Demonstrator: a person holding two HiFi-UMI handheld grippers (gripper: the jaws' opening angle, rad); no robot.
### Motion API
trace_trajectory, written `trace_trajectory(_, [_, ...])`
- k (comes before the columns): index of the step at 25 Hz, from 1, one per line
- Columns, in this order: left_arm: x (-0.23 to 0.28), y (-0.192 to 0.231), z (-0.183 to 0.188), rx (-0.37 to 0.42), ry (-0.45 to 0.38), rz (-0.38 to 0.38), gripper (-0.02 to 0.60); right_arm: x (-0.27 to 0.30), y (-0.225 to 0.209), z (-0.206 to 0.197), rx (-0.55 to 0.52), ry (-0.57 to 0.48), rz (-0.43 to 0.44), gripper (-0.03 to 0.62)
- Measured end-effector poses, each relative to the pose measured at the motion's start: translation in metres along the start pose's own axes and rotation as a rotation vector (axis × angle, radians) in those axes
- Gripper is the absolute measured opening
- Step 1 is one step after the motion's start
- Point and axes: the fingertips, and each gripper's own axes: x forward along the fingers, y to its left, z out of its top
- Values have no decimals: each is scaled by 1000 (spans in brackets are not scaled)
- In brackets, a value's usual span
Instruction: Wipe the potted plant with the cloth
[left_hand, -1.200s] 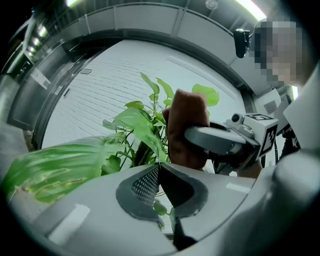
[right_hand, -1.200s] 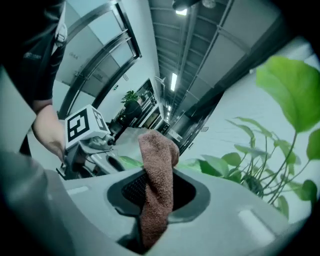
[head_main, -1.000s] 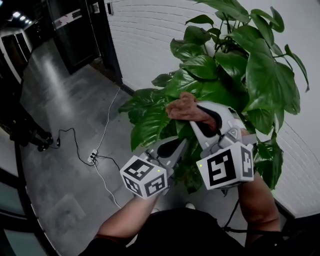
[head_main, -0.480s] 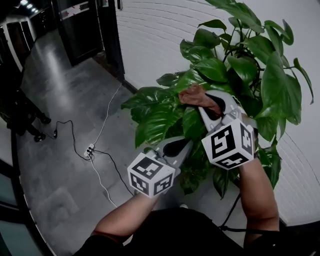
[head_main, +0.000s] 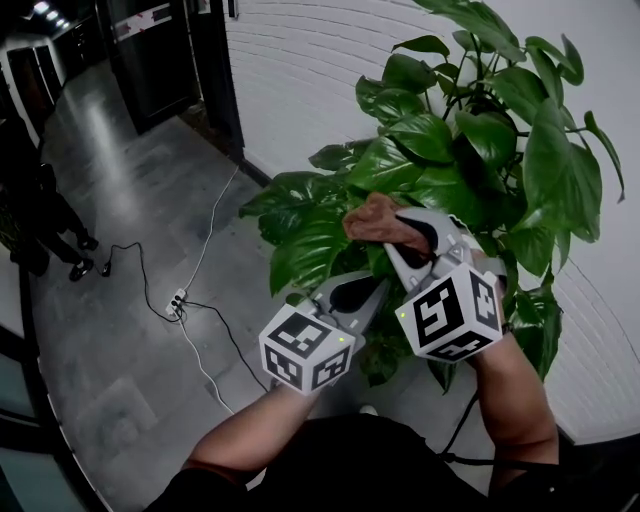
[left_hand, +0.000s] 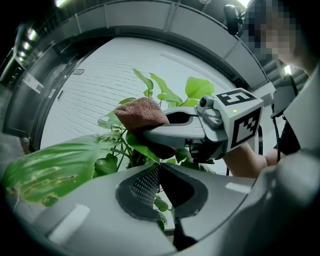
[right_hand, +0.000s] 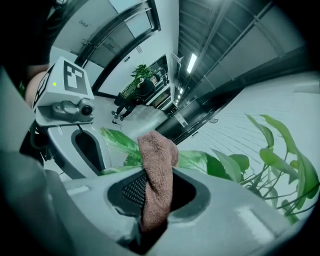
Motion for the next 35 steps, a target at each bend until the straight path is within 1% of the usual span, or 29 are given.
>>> trace_trajectory(8, [1, -3, 0, 3, -9, -24, 20, -15, 27, 6, 22, -13, 63, 69])
trace_trajectory(13, [1, -6, 1, -1, -11, -47, 20, -23, 37, 13, 73, -23, 93, 69])
trace_trajectory(16, [1, -7, 0, -3, -6, -57, 20, -25, 42, 10, 101, -28, 100, 69])
trace_trajectory(23, [-3, -13, -4, 7, 5, -95, 21, -34, 50, 18, 133, -25, 100, 69])
trace_trajectory(28, [-12, -15, -12, -1, 20, -105, 21, -38, 61, 19, 166, -37, 103, 69])
trace_trajectory(31, [-20, -15, -16, -5, 28, -104, 21, -41, 71, 22, 172, -31, 121, 69])
trace_trajectory(35, [-35, -18, -22, -7, 42, -114, 23, -44, 83, 28, 189, -53, 145, 69])
